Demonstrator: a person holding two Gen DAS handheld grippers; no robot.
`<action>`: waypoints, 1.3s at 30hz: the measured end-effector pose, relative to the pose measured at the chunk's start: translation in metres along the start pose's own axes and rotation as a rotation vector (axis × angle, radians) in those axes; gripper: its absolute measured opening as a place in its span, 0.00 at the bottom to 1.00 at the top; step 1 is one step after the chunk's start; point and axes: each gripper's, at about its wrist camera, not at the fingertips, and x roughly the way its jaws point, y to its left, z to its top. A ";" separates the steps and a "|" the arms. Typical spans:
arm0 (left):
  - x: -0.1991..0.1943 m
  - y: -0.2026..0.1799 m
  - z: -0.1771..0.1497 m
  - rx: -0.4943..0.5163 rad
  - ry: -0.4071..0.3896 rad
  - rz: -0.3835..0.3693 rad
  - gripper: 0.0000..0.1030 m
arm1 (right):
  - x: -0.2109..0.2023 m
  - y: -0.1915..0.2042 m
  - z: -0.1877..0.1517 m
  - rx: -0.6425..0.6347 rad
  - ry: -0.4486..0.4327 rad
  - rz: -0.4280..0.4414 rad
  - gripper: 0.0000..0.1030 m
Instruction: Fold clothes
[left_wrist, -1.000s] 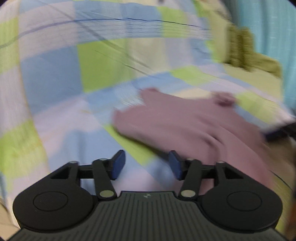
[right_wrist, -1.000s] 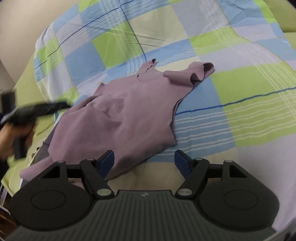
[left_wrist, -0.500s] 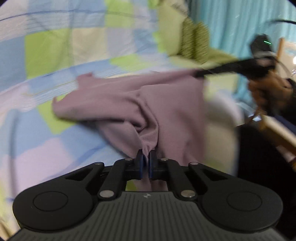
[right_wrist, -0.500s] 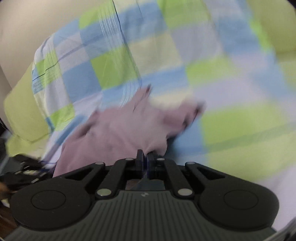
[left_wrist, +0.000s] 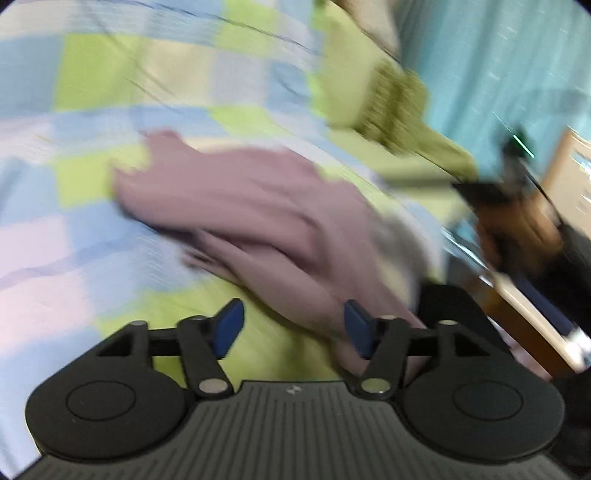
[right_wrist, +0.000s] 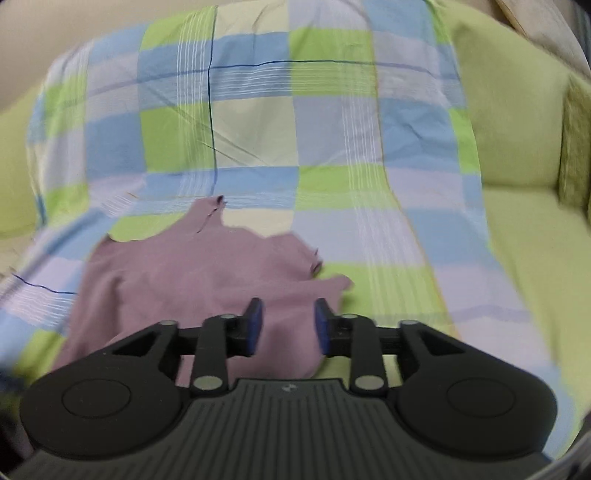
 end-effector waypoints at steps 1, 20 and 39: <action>0.005 0.005 0.007 0.004 -0.007 0.037 0.62 | -0.003 -0.003 -0.007 0.017 0.008 0.017 0.31; 0.002 -0.001 -0.004 0.142 0.042 0.089 0.11 | 0.021 0.024 -0.093 0.258 0.206 0.362 0.06; -0.051 -0.030 -0.063 0.109 0.151 0.049 0.04 | -0.077 0.029 -0.060 -0.005 0.187 0.084 0.21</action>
